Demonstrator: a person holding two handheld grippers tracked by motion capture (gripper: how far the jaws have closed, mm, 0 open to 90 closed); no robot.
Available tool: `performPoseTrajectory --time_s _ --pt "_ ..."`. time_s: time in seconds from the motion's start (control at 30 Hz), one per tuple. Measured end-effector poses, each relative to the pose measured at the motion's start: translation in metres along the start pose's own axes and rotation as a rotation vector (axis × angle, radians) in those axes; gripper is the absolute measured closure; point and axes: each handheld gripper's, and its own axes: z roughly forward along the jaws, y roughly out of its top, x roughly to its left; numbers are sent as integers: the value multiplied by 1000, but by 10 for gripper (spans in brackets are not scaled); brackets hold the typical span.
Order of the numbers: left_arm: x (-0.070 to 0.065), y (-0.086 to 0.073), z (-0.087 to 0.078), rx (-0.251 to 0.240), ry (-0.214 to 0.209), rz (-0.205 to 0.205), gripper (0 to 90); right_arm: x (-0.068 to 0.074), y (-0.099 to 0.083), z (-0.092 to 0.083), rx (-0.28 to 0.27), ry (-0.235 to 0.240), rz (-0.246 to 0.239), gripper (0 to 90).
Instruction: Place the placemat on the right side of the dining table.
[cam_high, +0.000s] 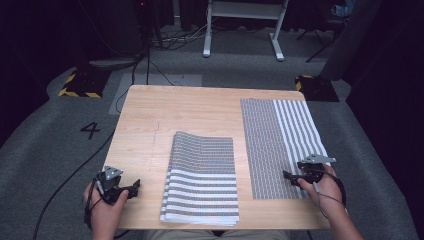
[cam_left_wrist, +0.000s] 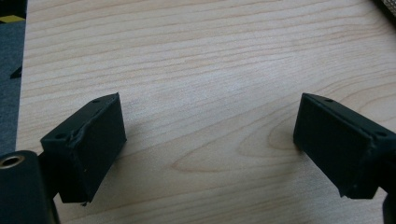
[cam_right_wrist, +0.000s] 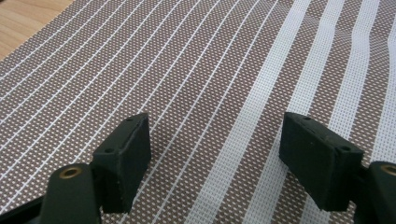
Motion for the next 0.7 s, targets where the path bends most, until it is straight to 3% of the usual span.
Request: performPoseTrajectory --time_s 0.17,0.27,0.33,0.4,0.5,0.6,0.7 --pt "0 0 0 0 0 1 94 0 -3 0 -27 -2 6 245" --pt "0 0 0 1 2 4 93 -2 -2 -5 -40 67 39 325" --pt "0 0 0 -3 2 1 93 0 0 -9 -60 69 64 306" --pt "0 0 0 -4 4 0 92 4 1 -12 -60 61 27 305" --pt "0 0 0 -4 3 0 91 27 -3 -12 -56 63 -42 303" --pt "0 0 0 -1 2 2 91 61 -4 -9 -80 98 -103 298" --pt "0 0 0 -1 2 5 92 83 -2 -5 -86 134 -130 291"
